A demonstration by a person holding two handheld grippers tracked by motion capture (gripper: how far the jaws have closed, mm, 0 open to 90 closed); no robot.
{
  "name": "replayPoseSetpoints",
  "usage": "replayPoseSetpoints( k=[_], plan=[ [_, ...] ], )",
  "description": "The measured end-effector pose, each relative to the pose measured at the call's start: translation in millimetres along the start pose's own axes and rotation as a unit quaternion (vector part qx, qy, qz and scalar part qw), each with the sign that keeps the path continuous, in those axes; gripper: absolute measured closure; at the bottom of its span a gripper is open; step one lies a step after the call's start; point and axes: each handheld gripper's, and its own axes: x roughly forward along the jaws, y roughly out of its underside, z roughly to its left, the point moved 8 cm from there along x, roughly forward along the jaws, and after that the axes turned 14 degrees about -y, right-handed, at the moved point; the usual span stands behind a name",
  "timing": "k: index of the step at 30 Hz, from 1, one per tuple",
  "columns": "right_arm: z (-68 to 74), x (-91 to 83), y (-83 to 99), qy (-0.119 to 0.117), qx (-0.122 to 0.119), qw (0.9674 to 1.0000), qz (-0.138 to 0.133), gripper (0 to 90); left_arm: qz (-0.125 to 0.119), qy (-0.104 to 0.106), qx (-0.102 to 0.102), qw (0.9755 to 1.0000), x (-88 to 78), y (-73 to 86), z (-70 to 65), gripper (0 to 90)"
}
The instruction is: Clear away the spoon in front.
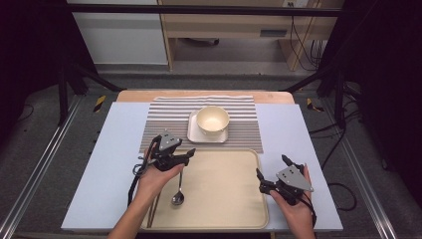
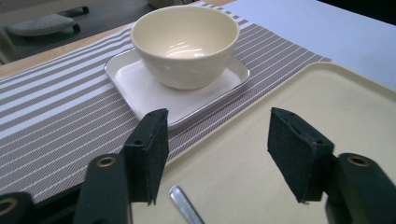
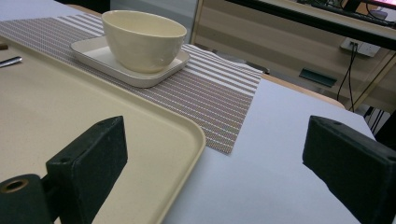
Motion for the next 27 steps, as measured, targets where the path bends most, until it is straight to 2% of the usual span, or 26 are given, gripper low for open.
replayPoseSetpoints(
  k=[4, 11, 18, 20, 23, 26, 27],
  plan=[
    [-0.9, -0.2, -0.5, 0.000, 0.002, 1.0000, -0.002, 6.8, 0.001, 0.008, -0.002, 1.0000, 8.8, -5.8, -6.6, 25.2],
    [-2.9, -1.2, -1.4, 0.000, 0.002, 1.0000, -0.005, 6.7, -0.006, 0.021, 0.002, 0.9998, 20.6, -22.6, -16.6, 14.7],
    [-3.5, -1.1, -2.0, -0.001, 0.004, 1.0000, -0.006, 6.7, -0.017, 0.025, 0.008, 0.9995, 25.7, -44.3, -24.2, 11.6],
    [-3.6, -1.1, -2.1, -0.001, 0.005, 1.0000, -0.006, 6.7, -0.016, 0.021, 0.015, 0.9995, 28.2, -49.7, -24.3, 11.6],
    [-3.4, -1.2, -2.1, -0.001, 0.005, 1.0000, -0.006, 6.7, -0.015, 0.014, 0.024, 0.9995, 34.9, -58.4, -21.2, 11.9],
    [-3.4, -1.5, -2.1, -0.003, 0.006, 1.0000, -0.006, 6.7, -0.015, 0.004, 0.020, 0.9997, 44.7, -66.4, -15.7, 12.2],
    [-3.7, -1.5, -1.9, -0.002, 0.006, 1.0000, -0.006, 6.7, -0.015, 0.003, 0.025, 0.9996, 46.4, -68.0, -13.5, 12.2]
  ],
)
